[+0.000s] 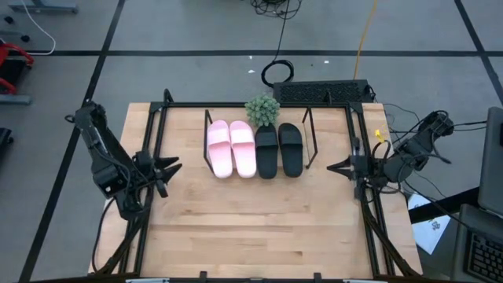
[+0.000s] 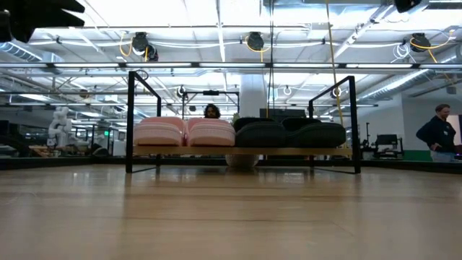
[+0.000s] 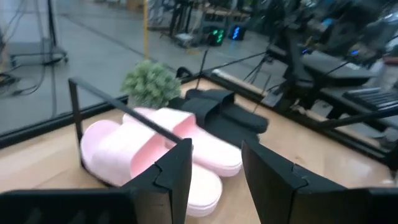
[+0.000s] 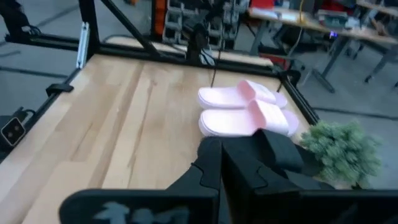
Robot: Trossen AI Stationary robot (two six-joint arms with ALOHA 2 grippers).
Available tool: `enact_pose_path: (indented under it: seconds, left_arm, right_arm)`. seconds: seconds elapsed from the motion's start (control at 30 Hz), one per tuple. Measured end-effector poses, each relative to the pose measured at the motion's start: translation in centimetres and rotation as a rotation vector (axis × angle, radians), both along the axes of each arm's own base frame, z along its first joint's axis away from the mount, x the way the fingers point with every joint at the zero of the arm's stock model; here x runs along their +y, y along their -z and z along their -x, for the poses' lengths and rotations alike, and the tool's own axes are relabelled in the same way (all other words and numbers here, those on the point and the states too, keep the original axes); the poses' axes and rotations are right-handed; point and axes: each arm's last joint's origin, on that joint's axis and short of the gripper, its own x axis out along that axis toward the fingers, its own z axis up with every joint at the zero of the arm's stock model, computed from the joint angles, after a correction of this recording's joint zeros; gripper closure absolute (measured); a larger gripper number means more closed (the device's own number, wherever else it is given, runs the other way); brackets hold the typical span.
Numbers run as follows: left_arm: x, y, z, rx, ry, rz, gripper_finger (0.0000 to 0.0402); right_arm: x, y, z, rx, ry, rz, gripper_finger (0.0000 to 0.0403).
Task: Pick and place slides into the shelf
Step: Return to Home Position
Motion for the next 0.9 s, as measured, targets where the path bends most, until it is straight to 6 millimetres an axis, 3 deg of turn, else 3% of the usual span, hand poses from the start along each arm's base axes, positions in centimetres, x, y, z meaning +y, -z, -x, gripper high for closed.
enact_pose_path:
  seconds: [0.3,0.67,0.9]
  left_arm:
    - [-0.5,0.6,0.6,-0.119,0.046,-0.062,0.0256]
    - [0.3,3.2,0.5,-0.158,-0.010,-0.141,0.0256]
    - [1.9,3.0,1.6,-0.198,-0.010,-0.091,0.0257]
  right_arm:
    - [0.3,3.6,-1.0,-0.107,-0.094,-0.026,0.0403]
    - [-2.6,4.0,-2.2,-0.092,-0.100,-0.004,0.0403]
    - [-4.4,3.8,-1.9,-0.110,-0.098,-0.037,0.0403]
